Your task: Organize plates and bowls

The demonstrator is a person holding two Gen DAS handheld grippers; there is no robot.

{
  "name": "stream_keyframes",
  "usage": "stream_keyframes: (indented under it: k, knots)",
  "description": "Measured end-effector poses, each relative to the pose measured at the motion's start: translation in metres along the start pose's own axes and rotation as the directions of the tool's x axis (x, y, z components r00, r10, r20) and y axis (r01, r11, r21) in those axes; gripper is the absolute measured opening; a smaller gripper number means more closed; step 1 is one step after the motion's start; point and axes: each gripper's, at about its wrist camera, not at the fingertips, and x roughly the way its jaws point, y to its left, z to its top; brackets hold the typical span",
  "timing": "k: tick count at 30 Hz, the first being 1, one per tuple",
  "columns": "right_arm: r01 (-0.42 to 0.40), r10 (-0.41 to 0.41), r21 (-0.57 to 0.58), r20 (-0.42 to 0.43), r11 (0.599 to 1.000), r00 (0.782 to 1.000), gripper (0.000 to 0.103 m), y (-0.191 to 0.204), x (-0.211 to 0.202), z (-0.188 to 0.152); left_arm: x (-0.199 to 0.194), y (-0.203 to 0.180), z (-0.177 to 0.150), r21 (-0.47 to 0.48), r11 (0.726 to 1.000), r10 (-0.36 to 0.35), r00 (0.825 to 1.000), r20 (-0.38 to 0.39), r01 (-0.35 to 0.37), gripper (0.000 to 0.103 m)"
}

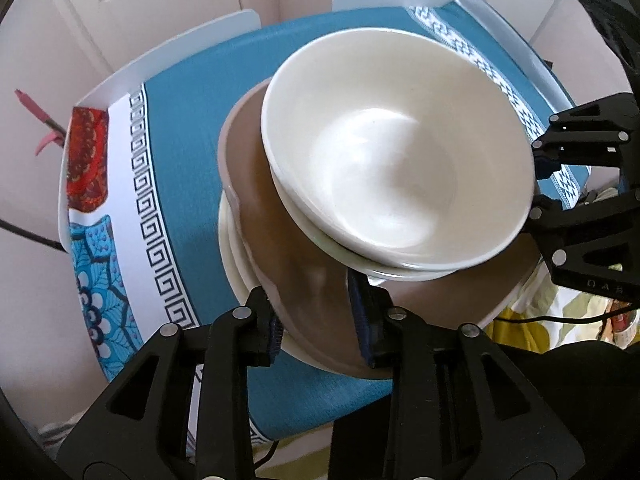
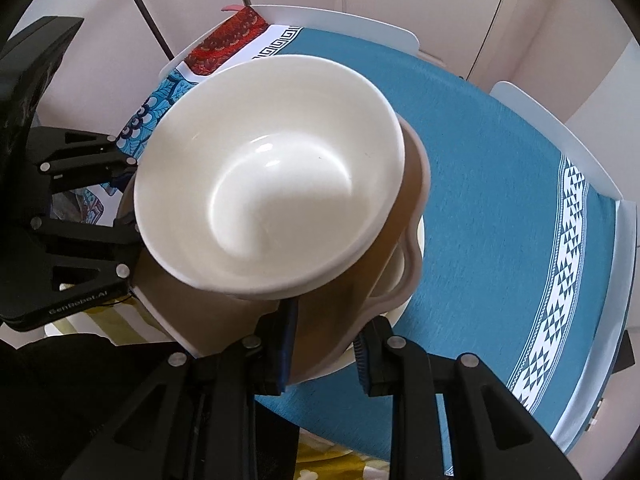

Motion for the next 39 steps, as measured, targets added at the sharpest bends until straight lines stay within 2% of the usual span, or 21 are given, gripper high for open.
stream_keyframes:
  k: [6, 9, 11, 14, 22, 30, 34, 39]
  knots:
    - [-0.038, 0.040, 0.054, -0.046, 0.998, 0.998, 0.025, -0.006, 0.003, 0.005, 0.006, 0.001, 0.010, -0.051, 0.997, -0.068, 0.993, -0.102, 0.063, 0.047]
    - [-0.079, 0.083, 0.061, -0.064, 0.995, 0.995, 0.036, -0.007, 0.003, 0.007, 0.005, -0.003, 0.015, -0.052, 0.996, -0.079, 0.989, -0.129, 0.072, 0.059]
    - [-0.084, 0.088, 0.054, -0.067, 0.995, 0.994, 0.049, -0.006, 0.000, 0.009, 0.001, -0.005, 0.017, -0.046, 0.997, -0.066, 0.989, -0.132, 0.060, 0.069]
    - [-0.067, 0.072, 0.063, -0.078, 0.996, 0.994, 0.050, -0.009, -0.005, 0.011, -0.004, -0.005, 0.020, -0.050, 0.997, -0.056, 0.989, -0.135, 0.050, 0.079]
    - [-0.071, 0.079, 0.125, -0.060, 0.990, 0.995, 0.051, -0.019, -0.016, 0.003, -0.017, -0.002, 0.019, -0.089, 0.995, -0.055, 0.988, -0.146, 0.042, 0.080]
    - [-0.072, 0.075, 0.171, -0.009, 0.983, 0.997, 0.051, -0.014, -0.040, -0.007, -0.048, -0.009, 0.008, -0.092, 0.995, -0.034, 0.994, -0.103, 0.024, 0.080]
    - [-0.058, 0.049, 0.196, 0.049, 0.979, 0.998, 0.051, -0.008, -0.064, -0.020, -0.067, -0.012, -0.006, -0.110, 0.994, -0.030, 0.998, -0.062, 0.023, 0.080]
    - [-0.048, 0.014, 0.237, 0.144, 0.970, 0.990, 0.051, -0.001, -0.096, -0.041, -0.103, -0.020, -0.024, -0.168, 0.985, -0.028, 0.998, 0.054, 0.037, 0.080]
